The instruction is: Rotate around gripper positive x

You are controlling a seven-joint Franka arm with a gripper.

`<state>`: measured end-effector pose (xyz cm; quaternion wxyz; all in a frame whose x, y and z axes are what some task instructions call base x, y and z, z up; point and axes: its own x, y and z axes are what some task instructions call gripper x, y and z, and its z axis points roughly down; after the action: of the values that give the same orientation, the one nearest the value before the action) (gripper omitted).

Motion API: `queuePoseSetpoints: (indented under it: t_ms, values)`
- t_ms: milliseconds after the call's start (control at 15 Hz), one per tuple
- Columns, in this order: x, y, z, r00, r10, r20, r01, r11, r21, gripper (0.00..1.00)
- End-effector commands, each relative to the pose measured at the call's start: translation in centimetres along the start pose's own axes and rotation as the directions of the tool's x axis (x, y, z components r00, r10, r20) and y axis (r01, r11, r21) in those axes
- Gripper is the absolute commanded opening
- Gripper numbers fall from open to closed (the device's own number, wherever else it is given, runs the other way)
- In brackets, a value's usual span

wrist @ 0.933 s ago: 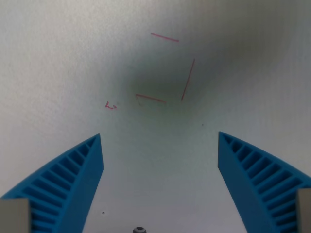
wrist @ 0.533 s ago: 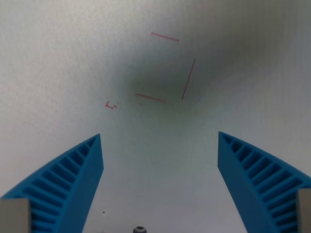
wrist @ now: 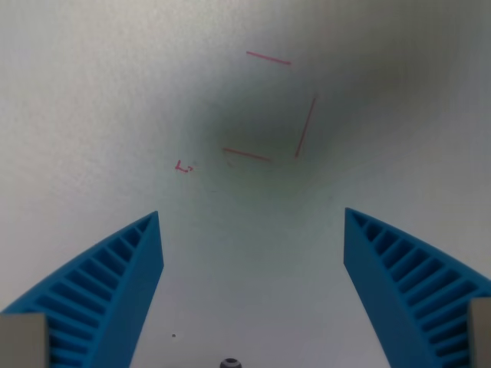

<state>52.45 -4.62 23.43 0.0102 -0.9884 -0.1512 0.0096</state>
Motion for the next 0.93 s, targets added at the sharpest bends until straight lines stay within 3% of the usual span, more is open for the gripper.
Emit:
queuePoseSetpoints:
  t_ms: [67,933]
  values:
    - [0.06,0.3,-0.26,1.0,-0.01,-0.003,0.01,0.988,0.153,1.0]
    - [0.06,0.3,-0.26,1.0,-0.01,-0.003,0.011,0.954,0.301,1.0]
